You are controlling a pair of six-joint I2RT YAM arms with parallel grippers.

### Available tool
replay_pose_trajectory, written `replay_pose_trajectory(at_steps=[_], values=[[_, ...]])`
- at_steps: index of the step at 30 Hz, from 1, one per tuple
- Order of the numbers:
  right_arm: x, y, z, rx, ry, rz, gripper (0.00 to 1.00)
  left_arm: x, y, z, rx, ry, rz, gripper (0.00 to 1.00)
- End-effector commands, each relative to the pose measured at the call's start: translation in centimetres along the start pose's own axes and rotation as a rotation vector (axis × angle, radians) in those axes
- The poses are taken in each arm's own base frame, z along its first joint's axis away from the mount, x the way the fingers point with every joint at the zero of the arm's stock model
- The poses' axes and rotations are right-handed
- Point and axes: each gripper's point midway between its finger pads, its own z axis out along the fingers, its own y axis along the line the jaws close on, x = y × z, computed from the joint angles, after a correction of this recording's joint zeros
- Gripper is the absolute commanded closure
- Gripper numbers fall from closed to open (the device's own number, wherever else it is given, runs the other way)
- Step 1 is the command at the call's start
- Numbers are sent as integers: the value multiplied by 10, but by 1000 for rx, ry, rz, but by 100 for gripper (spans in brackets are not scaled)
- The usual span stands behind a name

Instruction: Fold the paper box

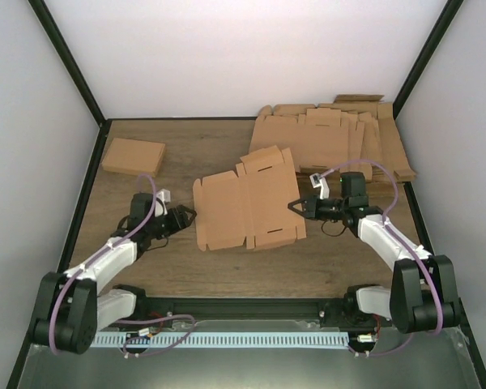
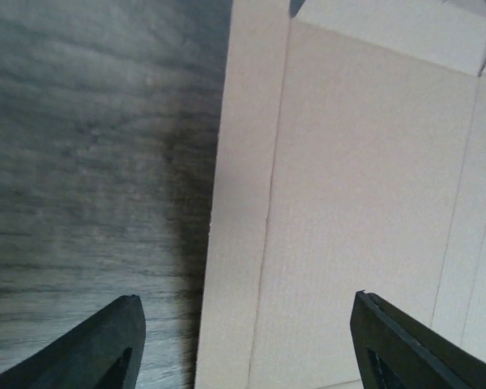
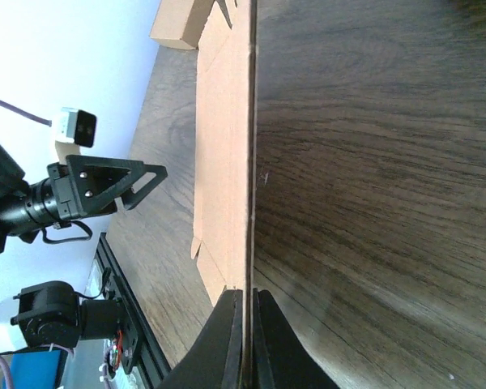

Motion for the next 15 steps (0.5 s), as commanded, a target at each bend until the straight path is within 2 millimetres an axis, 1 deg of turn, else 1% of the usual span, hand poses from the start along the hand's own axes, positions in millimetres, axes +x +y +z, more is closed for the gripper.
replay_pose_trajectory(at_steps=[1, 4, 6, 10, 13, 15], values=[[-2, 1, 0, 10, 7, -21, 99, 14, -4, 17, 83, 85, -1, 29], [1, -5, 2, 22, 12, -8, 99, 21, -5, 29, 121, 137, -17, 31], [4, -13, 5, 45, 20, 13, 99, 24, -1, 36, 121, 158, -34, 30], [12, -29, 12, 74, 44, 55, 99, 27, 8, 45, 92, 176, -51, 30], [16, -41, 15, 104, 49, 74, 99, 32, 11, 50, 98, 196, -58, 31], [18, -46, 17, 117, 52, 82, 99, 36, 10, 53, 117, 222, -64, 36]])
